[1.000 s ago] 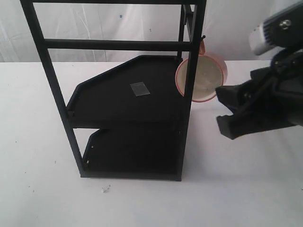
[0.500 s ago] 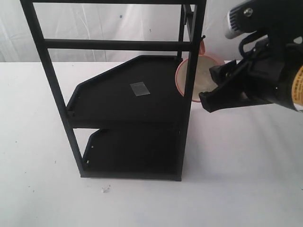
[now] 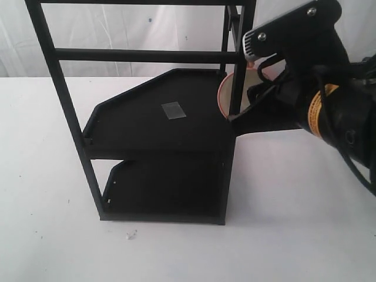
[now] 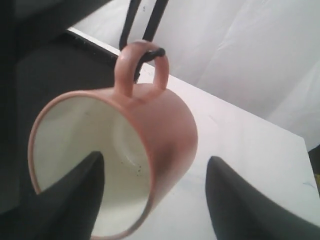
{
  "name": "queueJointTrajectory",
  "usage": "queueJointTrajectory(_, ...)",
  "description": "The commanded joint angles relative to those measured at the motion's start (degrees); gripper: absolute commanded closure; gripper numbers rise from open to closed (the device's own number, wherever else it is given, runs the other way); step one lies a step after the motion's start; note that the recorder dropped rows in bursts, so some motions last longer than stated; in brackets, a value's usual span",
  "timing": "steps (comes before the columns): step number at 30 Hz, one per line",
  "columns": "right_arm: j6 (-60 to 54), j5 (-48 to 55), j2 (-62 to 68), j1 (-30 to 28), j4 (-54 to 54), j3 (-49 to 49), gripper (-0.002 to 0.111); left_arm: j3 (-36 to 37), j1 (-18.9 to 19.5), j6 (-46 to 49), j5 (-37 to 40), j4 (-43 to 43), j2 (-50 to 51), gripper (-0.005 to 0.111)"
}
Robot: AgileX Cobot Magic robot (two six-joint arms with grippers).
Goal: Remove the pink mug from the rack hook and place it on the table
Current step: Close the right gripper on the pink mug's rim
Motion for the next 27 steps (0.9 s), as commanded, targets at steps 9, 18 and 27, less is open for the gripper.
queueJointTrajectory(9, 10.3, 2.0, 2.4, -4.8, -4.8, -0.5, 0.052, 0.2, 0.1, -0.2, -0.2, 0.1, -0.3, 0.107)
queueJointTrajectory(18, 18.2, -5.7, 2.4, -9.2, -11.8, -0.5, 0.052, 0.2, 0.1, -0.2, -0.2, 0.1, -0.3, 0.107)
queueJointTrajectory(27, 23.6, -4.9, 7.5, -9.2, -18.4, -0.5, 0.052, 0.2, 0.1, -0.2, -0.2, 0.1, -0.3, 0.107)
